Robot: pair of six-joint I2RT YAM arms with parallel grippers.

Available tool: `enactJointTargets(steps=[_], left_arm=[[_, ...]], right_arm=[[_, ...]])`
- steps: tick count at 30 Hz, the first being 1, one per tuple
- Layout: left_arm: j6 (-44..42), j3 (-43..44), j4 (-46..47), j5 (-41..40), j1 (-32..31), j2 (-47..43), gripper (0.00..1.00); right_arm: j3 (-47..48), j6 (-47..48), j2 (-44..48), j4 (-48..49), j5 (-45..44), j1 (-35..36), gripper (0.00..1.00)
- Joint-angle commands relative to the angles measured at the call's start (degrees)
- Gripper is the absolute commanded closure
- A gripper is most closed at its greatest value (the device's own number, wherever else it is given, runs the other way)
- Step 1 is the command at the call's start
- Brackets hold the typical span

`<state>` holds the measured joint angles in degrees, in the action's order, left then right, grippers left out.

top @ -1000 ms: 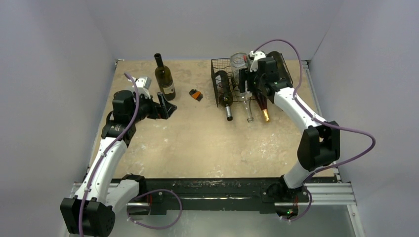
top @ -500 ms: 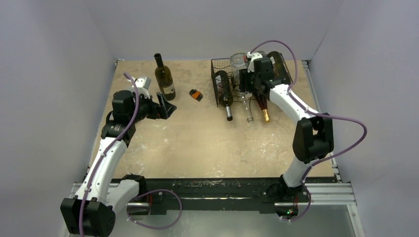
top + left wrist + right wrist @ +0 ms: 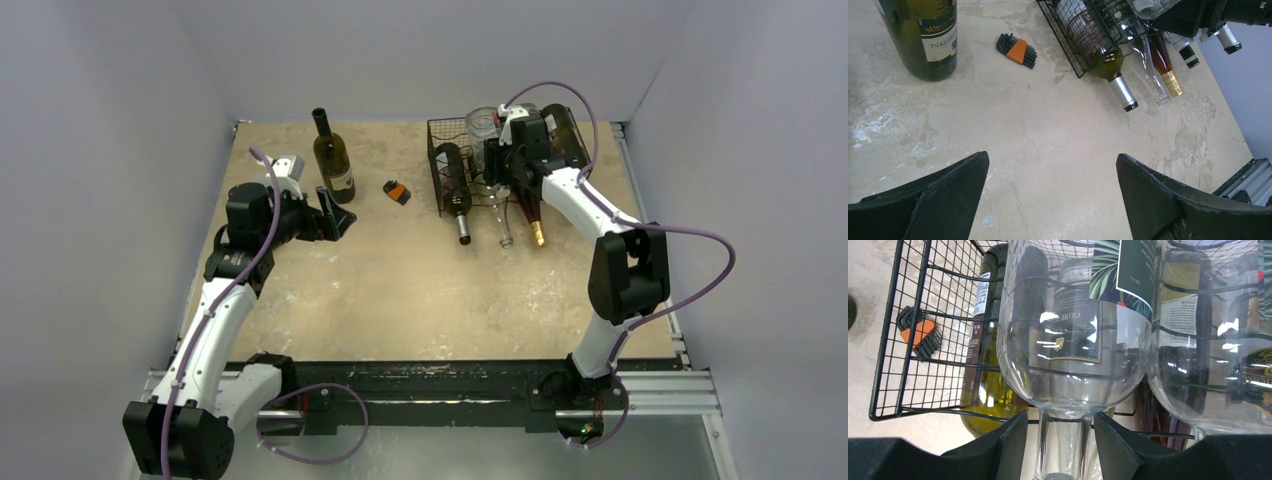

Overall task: Take the wine bottle off the wine rack
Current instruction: Pick up the wine bottle from the wine rack.

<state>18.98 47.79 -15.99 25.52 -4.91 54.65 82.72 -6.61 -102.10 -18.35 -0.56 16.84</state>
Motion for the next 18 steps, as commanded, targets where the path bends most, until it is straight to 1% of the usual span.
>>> enactJointTargets(steps=[1, 5, 10, 12, 16, 18], left_arm=[[0.36, 2.66, 0.58, 0.85, 0.59, -0.49, 0.00], [0.35, 2.66, 0.58, 0.86, 0.66, -0.47, 0.00], [0.44, 2.81, 0.69, 1.10, 0.85, -0.42, 0.00], [0.52, 2.75, 0.69, 1.05, 0.84, -0.42, 0.00], [0.45, 2.71, 0.61, 1.04, 0.93, -0.51, 0.00], [0.44, 2.74, 0.61, 1.09, 0.87, -0.50, 0.00]], right_arm=[[2.96, -1.71, -0.79, 2.09, -0.06, 0.21, 0.46], [3.33, -1.85, -1.58, 1.95, -0.06, 0.21, 0.48], [2.94, -2.09, -1.52, 2.11, 0.03, 0.19, 0.52], [2.76, -2.22, -1.51, 2.22, -0.11, 0.21, 0.57], [2.25, -2.40, -0.90, 2.75, 0.11, 0.21, 0.72], [2.10, -2.40, -0.31, 2.99, 0.45, 0.21, 0.81]])
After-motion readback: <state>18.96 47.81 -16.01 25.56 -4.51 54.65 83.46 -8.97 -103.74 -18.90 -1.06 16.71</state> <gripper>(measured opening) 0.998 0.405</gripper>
